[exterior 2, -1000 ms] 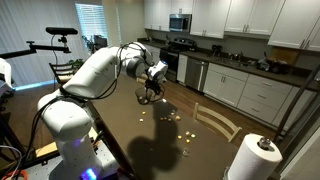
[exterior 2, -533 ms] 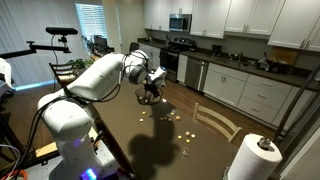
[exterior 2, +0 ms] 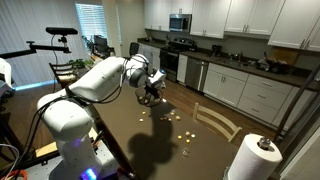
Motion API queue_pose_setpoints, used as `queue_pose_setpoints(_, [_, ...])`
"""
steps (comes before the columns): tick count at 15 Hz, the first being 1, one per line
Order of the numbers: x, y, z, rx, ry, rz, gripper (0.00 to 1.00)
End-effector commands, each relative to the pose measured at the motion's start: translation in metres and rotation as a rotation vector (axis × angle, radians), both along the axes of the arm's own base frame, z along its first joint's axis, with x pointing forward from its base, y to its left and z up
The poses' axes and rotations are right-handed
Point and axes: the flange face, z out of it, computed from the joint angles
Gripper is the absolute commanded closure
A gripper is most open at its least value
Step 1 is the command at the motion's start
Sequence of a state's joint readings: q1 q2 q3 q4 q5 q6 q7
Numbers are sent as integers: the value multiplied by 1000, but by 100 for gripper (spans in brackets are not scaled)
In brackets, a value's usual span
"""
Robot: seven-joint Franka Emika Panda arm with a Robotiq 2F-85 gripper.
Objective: Move the basket from left to right.
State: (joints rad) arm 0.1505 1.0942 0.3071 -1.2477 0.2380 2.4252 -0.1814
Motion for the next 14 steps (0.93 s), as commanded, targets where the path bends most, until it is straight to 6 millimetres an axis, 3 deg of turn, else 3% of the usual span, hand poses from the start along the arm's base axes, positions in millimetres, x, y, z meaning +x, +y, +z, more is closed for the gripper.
queue_pose_setpoints(1, [4, 3, -6, -39, 11, -18, 40])
queue_pose_setpoints(9, [1, 5, -10, -64, 37, -40, 93])
queue_pose_setpoints(12, [1, 0, -5, -95, 44, -67, 100])
queue_pose_setpoints(14, [1, -7, -3, -121, 54, -92, 99])
